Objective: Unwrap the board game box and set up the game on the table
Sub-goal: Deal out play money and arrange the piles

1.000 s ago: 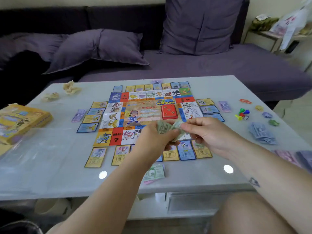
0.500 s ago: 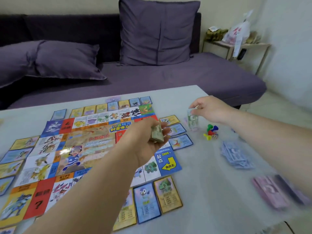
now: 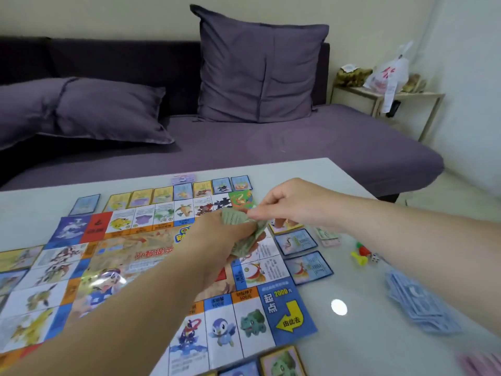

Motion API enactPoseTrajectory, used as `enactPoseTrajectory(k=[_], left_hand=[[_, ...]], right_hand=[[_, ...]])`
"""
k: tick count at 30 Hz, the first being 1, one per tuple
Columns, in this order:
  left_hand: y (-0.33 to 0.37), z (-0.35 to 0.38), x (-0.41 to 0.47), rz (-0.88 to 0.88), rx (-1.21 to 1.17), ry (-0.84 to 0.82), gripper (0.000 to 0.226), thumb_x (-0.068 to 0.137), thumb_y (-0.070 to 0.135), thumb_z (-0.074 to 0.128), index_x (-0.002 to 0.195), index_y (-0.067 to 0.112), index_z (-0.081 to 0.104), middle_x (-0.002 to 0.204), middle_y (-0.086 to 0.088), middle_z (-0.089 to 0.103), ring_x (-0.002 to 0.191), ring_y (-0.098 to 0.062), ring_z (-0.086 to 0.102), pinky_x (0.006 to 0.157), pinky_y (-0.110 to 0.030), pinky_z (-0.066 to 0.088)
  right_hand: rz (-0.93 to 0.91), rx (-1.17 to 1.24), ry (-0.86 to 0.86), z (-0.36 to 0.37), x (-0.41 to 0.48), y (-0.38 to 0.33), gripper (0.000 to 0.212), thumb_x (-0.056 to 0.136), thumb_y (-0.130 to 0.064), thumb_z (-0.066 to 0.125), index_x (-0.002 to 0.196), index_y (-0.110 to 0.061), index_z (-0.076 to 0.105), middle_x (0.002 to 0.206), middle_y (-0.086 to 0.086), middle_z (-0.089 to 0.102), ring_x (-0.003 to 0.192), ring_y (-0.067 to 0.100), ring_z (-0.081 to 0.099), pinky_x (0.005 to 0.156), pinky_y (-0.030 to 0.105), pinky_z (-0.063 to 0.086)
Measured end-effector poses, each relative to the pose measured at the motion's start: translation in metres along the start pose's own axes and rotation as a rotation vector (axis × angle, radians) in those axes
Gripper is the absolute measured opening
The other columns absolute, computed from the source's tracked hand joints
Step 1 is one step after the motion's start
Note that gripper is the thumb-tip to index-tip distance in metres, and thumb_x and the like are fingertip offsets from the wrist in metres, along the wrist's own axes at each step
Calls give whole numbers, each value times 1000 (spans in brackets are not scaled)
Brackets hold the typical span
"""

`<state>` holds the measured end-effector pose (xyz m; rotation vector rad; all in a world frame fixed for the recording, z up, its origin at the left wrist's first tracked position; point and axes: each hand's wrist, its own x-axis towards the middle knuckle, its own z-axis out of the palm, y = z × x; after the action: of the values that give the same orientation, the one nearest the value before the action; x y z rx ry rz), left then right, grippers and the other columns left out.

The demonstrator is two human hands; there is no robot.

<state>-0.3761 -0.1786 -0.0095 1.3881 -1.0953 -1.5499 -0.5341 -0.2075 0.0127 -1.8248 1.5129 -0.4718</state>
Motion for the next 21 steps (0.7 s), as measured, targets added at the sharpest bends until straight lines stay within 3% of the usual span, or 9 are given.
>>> enactPoseTrajectory(k=[3,6,8,12,17,21], left_hand=[[5,-22,6,45,115,41,9,82,14,69,89,13,63,83,-11,71,78,-24,67,80,-38,54],[10,-49,14,63,161,80,9,83,17,68,89,14,62,65,-3,67,53,-10,59,55,-24,50],[16,-70,22,88,65,116,8,86,10,65,93,11,62,64,-4,63,43,-4,56,42,-16,45],[26,-130,45,133,-94,236,12,87,1,63,93,11,62,65,-4,61,43,-4,55,43,-15,46],[41,-189,68,185,-212,289,16,88,-2,58,84,13,58,58,0,61,39,-2,54,39,-13,42],[44,-213,84,232,-164,249,12,93,3,54,87,14,56,70,-1,61,40,0,54,42,-10,43]], right_hand=[[3,36,-1,17,16,-20,24,78,-39,73,67,-18,68,67,0,62,60,11,50,58,22,41],[5,69,-27,29,39,-39,24,80,-36,72,67,-16,67,71,5,62,65,14,52,65,25,44],[-4,105,9,37,59,-50,24,81,-33,72,67,-15,65,66,2,59,65,14,51,59,22,42],[42,270,141,55,116,-61,12,86,-19,68,76,-16,63,64,0,56,51,7,49,46,19,37],[76,218,334,75,180,-62,4,89,-18,63,87,-18,67,69,-6,53,59,9,43,52,22,33],[59,114,413,90,226,-65,10,90,-16,61,93,-13,70,92,-1,64,86,13,53,74,22,37]])
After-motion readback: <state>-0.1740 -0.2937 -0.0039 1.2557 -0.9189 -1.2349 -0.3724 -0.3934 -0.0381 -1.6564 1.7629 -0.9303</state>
